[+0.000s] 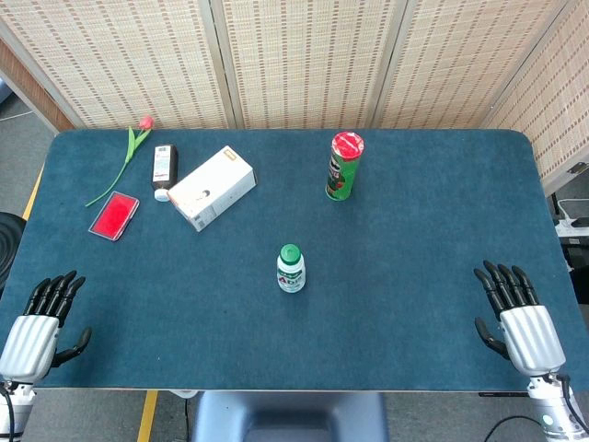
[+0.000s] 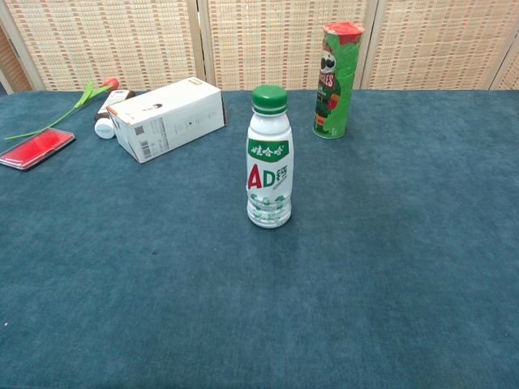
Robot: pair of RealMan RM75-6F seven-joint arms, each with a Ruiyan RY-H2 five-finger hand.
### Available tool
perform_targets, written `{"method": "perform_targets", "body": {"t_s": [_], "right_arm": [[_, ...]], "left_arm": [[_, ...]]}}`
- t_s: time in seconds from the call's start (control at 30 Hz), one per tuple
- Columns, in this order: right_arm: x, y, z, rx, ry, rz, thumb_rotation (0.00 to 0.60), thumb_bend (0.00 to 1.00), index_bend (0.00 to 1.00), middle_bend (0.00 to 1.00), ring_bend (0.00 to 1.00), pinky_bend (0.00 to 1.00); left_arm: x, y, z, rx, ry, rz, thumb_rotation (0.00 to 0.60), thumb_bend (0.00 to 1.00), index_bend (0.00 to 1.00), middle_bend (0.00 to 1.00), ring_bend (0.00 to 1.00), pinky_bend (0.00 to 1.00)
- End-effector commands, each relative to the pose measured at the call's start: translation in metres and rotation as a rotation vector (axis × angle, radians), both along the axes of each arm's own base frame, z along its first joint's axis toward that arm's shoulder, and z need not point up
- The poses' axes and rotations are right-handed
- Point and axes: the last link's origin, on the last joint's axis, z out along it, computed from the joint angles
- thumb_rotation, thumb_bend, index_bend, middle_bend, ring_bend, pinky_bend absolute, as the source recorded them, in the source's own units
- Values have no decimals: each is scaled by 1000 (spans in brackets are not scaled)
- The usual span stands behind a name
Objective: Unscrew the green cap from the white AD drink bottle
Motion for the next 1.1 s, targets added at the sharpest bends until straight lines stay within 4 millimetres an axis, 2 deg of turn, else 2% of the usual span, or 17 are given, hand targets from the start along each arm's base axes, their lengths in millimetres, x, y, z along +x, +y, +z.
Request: {"method": "perform_targets", "body": {"t_s": [0.03,0.17,0.33,0.47,0.6,0.8,0.93,1.1], "right_arm": [[0,0,0,-1,-1,0,600,306,0,0,0,0],[2,0,1,-12,-4,9,600,306,0,0,0,0],[7,7,3,-35,-6,39,600,306,0,0,0,0],[13,17,3,-52,2,77,600,306,0,0,0,0],[12,18,3,-60,8,72,600,306,0,0,0,0],[8,12,4,-65,16,42,600,306,0,0,0,0],[6,9,2,-36,10,27,600,306,0,0,0,0],[6,7,2,-26,15,22,600,306,0,0,0,0]], "left_arm": [[1,0,-2,-6,-17,-3,600,403,0,0,0,53],[5,2,-10,-41,-105,-13,600,403,0,0,0,53],[24,18,-31,-152,-344,-93,600,380,0,0,0,60],[41,48,-51,-221,-632,-94,600,336,0,0,0,70],[51,80,-75,-273,-829,-26,600,320,0,0,0,51],[67,111,-113,-317,-931,4,600,320,0,0,0,44],[79,122,-132,-351,-971,11,600,319,0,0,0,43],[98,128,-152,-422,-1002,-10,600,309,0,0,0,42]]}}
